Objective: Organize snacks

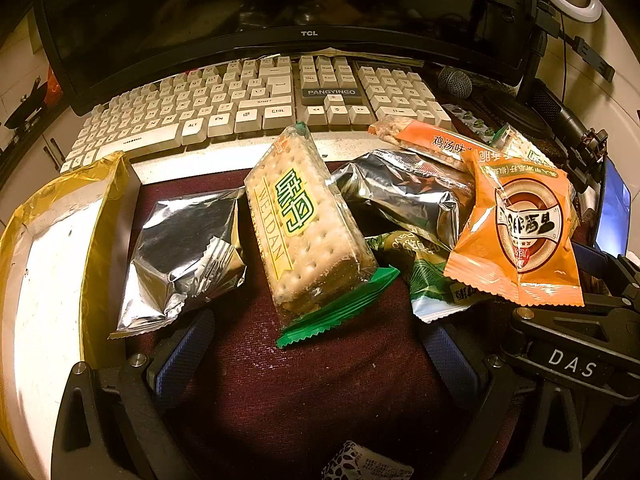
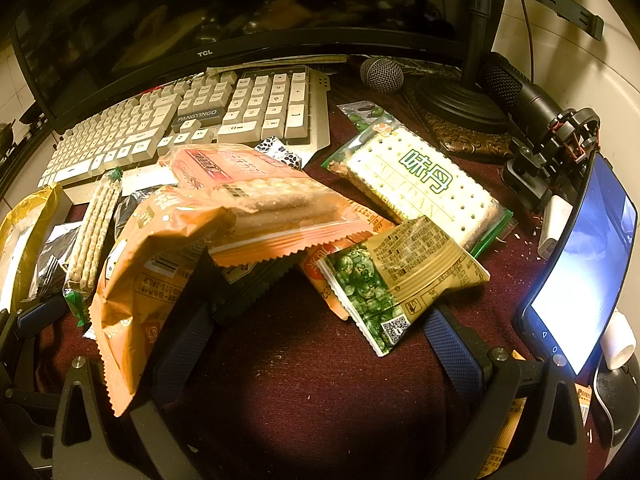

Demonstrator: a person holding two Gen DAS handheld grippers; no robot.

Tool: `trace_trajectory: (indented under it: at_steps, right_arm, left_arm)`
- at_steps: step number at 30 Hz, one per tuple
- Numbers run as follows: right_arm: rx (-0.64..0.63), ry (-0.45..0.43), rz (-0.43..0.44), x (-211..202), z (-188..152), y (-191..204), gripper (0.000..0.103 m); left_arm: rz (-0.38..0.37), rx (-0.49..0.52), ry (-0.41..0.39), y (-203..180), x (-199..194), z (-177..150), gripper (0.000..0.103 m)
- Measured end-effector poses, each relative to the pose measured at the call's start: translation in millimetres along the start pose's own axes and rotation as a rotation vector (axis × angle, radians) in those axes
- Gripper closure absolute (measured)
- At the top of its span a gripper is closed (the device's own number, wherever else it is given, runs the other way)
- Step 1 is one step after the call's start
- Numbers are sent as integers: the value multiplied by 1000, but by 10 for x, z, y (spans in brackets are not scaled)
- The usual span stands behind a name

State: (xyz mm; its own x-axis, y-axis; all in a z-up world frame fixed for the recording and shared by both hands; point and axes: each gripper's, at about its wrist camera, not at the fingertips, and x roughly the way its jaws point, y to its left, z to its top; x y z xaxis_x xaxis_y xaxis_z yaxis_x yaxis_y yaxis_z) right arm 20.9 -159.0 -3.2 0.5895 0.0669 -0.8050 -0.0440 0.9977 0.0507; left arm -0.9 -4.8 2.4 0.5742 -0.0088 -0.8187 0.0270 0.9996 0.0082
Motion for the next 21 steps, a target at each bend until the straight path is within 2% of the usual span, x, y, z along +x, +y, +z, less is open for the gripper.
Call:
trace_trajectory:
  at_steps: [21]
  right_arm:
    - [0,0,0,0,0,0,0]
  left_arm:
    - [-2,-2,1,24,21,6,1]
